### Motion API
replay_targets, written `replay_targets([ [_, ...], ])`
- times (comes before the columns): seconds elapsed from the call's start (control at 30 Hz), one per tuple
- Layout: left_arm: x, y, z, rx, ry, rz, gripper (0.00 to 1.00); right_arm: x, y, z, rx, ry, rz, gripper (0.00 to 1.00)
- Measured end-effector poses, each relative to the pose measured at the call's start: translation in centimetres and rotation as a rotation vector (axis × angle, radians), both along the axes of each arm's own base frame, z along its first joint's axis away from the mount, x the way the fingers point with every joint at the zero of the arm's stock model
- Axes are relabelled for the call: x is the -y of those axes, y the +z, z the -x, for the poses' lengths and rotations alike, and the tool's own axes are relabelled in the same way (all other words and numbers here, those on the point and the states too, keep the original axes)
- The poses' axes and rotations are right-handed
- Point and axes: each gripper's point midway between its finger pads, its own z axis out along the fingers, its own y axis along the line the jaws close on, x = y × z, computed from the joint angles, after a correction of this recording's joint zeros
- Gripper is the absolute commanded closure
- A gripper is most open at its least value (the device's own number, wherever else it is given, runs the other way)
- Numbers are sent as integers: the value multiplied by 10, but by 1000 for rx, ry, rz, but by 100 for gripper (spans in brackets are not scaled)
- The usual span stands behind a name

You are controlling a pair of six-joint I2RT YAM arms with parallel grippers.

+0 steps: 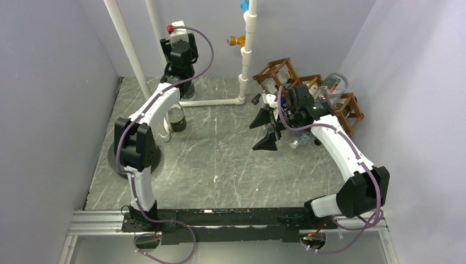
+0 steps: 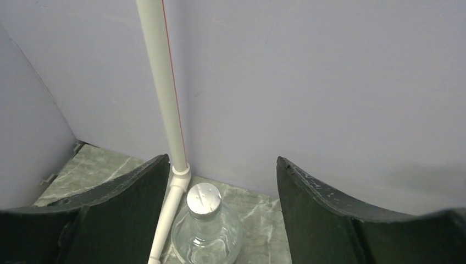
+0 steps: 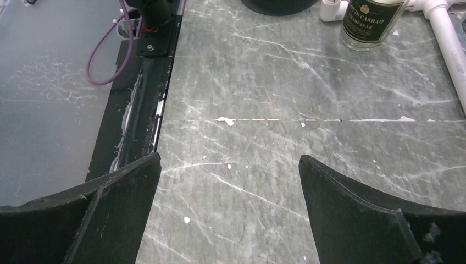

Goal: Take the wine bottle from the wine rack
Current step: Place the wine bottle at the center of the board, then pick up the wine bottle from the wine rack.

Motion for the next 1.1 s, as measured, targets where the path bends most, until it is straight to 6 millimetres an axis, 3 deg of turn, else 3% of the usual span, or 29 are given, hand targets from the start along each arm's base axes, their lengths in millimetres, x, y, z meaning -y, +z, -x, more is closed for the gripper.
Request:
replay_targets([
  [0.17, 10, 9, 11, -7, -79, 53, 17, 1, 0, 1, 0, 0, 1, 0],
  [0.3, 30, 15, 24, -29, -213, 88, 16, 3, 1, 4, 0, 1, 3, 0],
  [0.5, 64, 35, 59, -45, -457, 154, 13, 6, 5, 10, 11, 5, 6, 0],
  [0.73, 102, 51, 107, -88, -731, 234, 11, 15, 29, 14, 89, -24, 19, 0],
  [0.83, 114, 44, 129, -127, -827, 259, 10, 21, 43, 17, 138, -50, 39, 0],
  [1.1, 130, -8, 190, -282, -1017, 319, 8, 46, 76, 35, 230, -148, 69, 0],
])
